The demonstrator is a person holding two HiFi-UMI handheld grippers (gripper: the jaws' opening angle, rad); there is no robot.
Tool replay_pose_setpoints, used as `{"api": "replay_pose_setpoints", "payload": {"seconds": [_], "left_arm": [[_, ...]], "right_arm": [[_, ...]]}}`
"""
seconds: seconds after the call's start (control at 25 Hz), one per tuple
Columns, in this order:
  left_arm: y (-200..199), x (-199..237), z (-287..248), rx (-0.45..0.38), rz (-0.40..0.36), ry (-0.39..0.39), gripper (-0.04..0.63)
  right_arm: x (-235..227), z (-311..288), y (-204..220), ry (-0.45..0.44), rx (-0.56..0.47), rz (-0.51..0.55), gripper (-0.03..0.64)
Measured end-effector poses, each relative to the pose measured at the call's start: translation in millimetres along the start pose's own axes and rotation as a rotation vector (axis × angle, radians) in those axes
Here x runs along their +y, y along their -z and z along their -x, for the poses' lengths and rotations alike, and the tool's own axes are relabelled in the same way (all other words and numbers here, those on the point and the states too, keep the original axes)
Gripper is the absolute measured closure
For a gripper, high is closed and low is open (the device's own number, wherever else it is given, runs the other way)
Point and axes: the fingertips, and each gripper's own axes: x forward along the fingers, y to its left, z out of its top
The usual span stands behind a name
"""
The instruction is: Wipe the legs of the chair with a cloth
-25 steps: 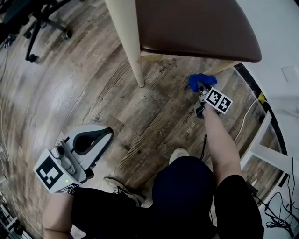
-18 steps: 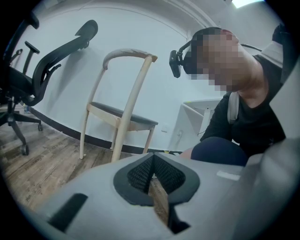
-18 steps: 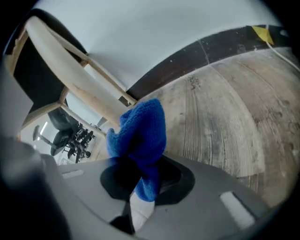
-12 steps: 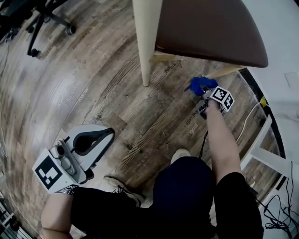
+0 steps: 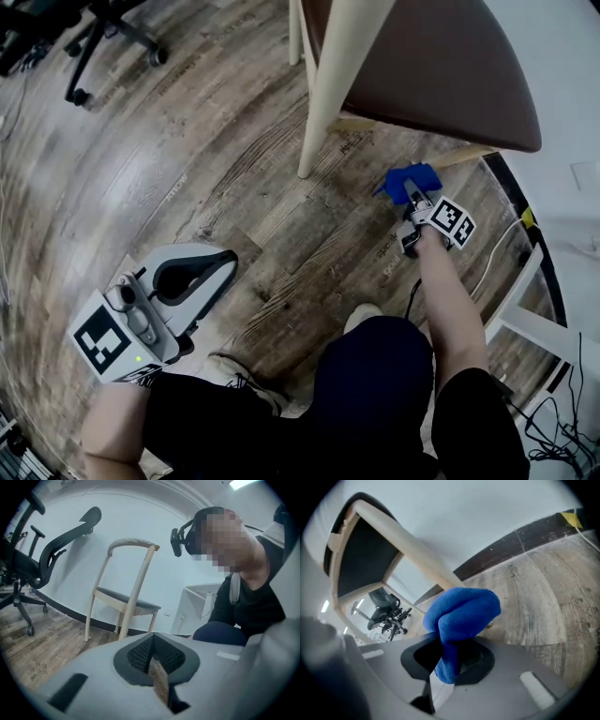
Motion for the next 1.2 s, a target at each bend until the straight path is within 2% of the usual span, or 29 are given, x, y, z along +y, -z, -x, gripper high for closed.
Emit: {"api": "replay_pose_setpoints", "payload": {"seconds": [0.12, 0.24, 0.36, 0.52, 0.68, 0.8, 0.88, 0.96, 1.08, 1.2], "left_arm": [[-1, 10, 4, -0.014, 0.026, -0.04, 0.598], [-4, 18, 7, -0.043, 0.057, -0.067, 0.598], [-9, 20, 9, -0.058, 0.039, -0.087, 0.598], [-23, 15, 12, -0.084, 0.009, -0.102, 0.598], [-49, 14, 27, -0.132, 0.022, -0.168, 0.598], [-72, 7, 45, -0.175, 0.055, -0.251, 0.598], [-81, -4, 54, -0.155, 0.056, -0.295, 0.598], [-87, -21, 63, -0.093, 0.053, -0.305, 0.598], [-105, -52, 85, -0.031, 0.145, -0.293, 0.598], [-139, -89, 106, -0.003, 0.226, -0.297, 0.597]], "right_arm": [[54, 24, -7, -0.116, -0.018, 0.089, 0.551], [96, 53, -23, -0.172, -0.054, 0.174, 0.551], [128, 84, -40, -0.196, -0.104, 0.193, 0.551], [187, 125, -64, -0.312, -0.166, 0.22, 0.551], [234, 162, -78, -0.33, -0.186, 0.253, 0.551], [269, 193, -82, -0.319, -0.154, 0.28, 0.551], [290, 213, -84, -0.308, -0.117, 0.269, 0.551], [312, 234, -84, -0.294, -0.068, 0.26, 0.551], [355, 270, -89, -0.304, 0.0, 0.253, 0.551], [401, 309, -106, -0.308, 0.039, 0.272, 0.551]]}}
